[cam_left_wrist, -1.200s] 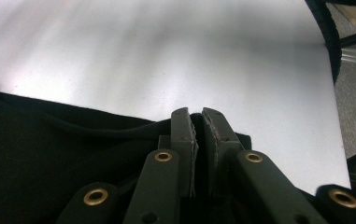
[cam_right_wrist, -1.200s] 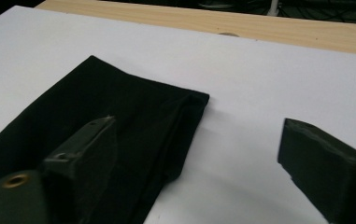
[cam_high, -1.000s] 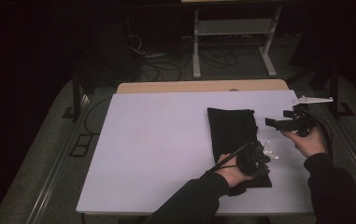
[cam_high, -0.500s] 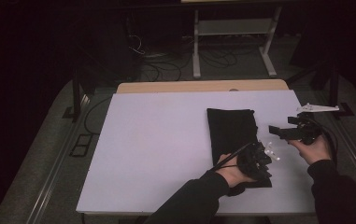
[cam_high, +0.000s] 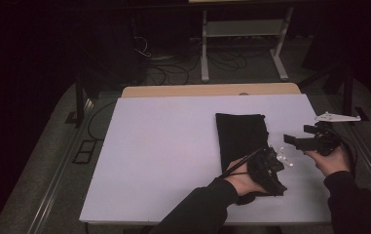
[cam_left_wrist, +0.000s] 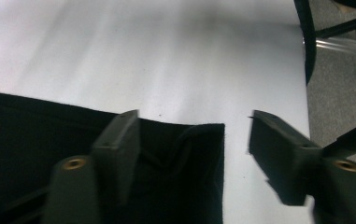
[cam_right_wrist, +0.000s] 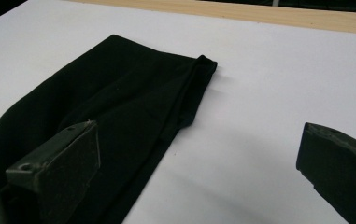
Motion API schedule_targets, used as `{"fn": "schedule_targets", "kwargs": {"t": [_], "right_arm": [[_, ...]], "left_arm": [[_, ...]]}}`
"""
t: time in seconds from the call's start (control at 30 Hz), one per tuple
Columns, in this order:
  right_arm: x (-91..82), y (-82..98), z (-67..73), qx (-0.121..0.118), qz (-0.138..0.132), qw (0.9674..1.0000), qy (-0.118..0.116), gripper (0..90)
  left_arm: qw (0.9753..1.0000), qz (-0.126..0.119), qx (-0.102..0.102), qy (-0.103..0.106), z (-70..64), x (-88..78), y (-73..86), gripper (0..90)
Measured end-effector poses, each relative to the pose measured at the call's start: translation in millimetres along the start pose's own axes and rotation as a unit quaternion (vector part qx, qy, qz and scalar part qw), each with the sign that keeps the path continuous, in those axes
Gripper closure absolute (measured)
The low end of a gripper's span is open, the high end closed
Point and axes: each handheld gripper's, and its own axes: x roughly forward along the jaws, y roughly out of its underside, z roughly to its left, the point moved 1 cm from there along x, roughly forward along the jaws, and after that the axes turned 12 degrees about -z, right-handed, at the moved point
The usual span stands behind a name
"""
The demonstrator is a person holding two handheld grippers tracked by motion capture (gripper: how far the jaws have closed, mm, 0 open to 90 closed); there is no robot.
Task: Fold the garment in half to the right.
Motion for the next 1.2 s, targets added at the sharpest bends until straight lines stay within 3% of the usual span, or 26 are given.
{"fn": "schedule_targets", "kwargs": {"t": [0.23, 0.37, 0.77, 1.2], "right_arm": [[-9.7, 2.1, 5.9, -0.001, -0.008, 1.0000, -0.004, 0.0], [-15.5, 4.5, 7.1, -0.003, -0.011, 0.9999, -0.005, 0.0], [-24.5, 16.3, 6.2, -0.003, -0.002, 1.0000, 0.003, 0.0], [-30.6, 20.8, 17.0, -0.013, 0.002, 0.9999, -0.005, 0.0]], "left_arm": [[0.9999, -0.010, 0.003, 0.003, -0.6, -5.7, -0.6, 10.3], [0.9999, 0.002, 0.014, -0.002, -0.6, -8.8, 0.8, 0.0], [0.9994, -0.025, 0.016, -0.020, 7.4, -33.5, 7.7, 0.0], [0.9977, -0.048, -0.004, -0.049, 20.2, -62.1, 23.5, 0.0]]}}
